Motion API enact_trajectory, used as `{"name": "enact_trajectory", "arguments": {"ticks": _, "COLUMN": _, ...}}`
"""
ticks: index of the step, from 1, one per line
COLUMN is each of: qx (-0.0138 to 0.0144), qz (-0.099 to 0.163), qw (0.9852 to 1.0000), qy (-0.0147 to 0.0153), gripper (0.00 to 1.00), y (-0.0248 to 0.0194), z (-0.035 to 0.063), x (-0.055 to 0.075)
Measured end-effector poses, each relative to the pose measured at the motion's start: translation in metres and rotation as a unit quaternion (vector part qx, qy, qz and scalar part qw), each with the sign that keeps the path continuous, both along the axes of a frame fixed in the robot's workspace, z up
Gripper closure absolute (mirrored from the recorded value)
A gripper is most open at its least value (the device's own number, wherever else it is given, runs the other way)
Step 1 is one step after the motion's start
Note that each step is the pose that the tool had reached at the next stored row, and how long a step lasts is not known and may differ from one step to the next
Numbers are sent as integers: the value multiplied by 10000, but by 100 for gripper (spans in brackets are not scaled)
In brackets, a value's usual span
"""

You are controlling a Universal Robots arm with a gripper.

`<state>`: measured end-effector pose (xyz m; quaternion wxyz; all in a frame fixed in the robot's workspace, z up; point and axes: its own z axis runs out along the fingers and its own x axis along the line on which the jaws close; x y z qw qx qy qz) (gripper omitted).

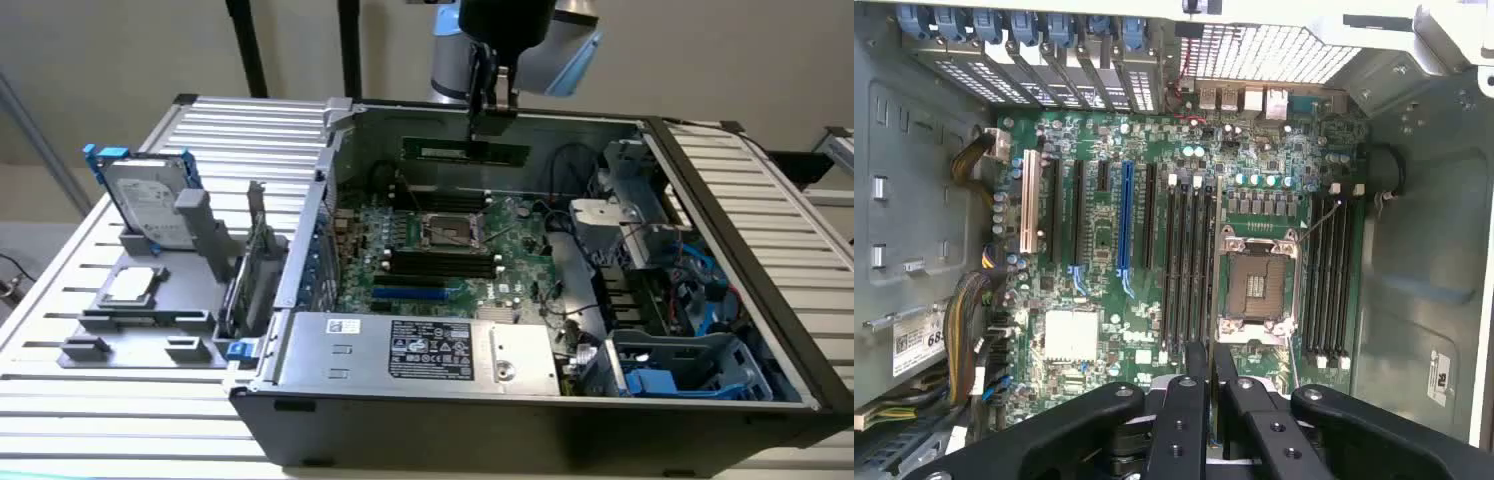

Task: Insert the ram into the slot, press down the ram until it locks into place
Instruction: 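Insert the ram into the slot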

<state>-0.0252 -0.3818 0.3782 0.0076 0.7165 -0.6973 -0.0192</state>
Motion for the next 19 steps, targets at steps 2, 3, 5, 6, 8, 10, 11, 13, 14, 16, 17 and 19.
{"name": "enact_trajectory", "arguments": {"ticks": 2, "qx": 0, "qz": 0, "qw": 10000, "qy": 0, "gripper": 87, "y": 0, "z": 0, "x": 0}}
{"name": "enact_trajectory", "arguments": {"ticks": 3, "qx": 0, "qz": 0, "qw": 10000, "qy": 0, "gripper": 87, "y": 0, "z": 0, "x": 0}}
{"name": "enact_trajectory", "arguments": {"ticks": 5, "qx": 0, "qz": 0, "qw": 10000, "qy": 0, "gripper": 87, "y": 0, "z": 0, "x": 0}}
{"name": "enact_trajectory", "arguments": {"ticks": 6, "qx": 0, "qz": 0, "qw": 10000, "qy": 0, "gripper": 87, "y": 0, "z": 0, "x": 0}}
{"name": "enact_trajectory", "arguments": {"ticks": 8, "qx": 0, "qz": 0, "qw": 10000, "qy": 0, "gripper": 87, "y": 0, "z": 0, "x": 0}}
{"name": "enact_trajectory", "arguments": {"ticks": 10, "qx": 0, "qz": 0, "qw": 10000, "qy": 0, "gripper": 87, "y": 0, "z": 0, "x": 0}}
{"name": "enact_trajectory", "arguments": {"ticks": 11, "qx": 0, "qz": 0, "qw": 10000, "qy": 0, "gripper": 87, "y": 0, "z": 0, "x": 0}}
{"name": "enact_trajectory", "arguments": {"ticks": 13, "qx": 0, "qz": 0, "qw": 10000, "qy": 0, "gripper": 87, "y": 0, "z": 0, "x": 0}}
{"name": "enact_trajectory", "arguments": {"ticks": 14, "qx": 0, "qz": 0, "qw": 10000, "qy": -3, "gripper": 87, "y": 0, "z": -4, "x": -2}}
{"name": "enact_trajectory", "arguments": {"ticks": 16, "qx": -1, "qz": 1, "qw": 10000, "qy": -2, "gripper": 87, "y": -2, "z": -37, "x": -5}}
{"name": "enact_trajectory", "arguments": {"ticks": 17, "qx": 0, "qz": 1, "qw": 10000, "qy": -2, "gripper": 87, "y": -3, "z": -56, "x": -11}}
{"name": "enact_trajectory", "arguments": {"ticks": 19, "qx": 0, "qz": 0, "qw": 10000, "qy": -2, "gripper": 87, "y": -3, "z": -92, "x": -29}}
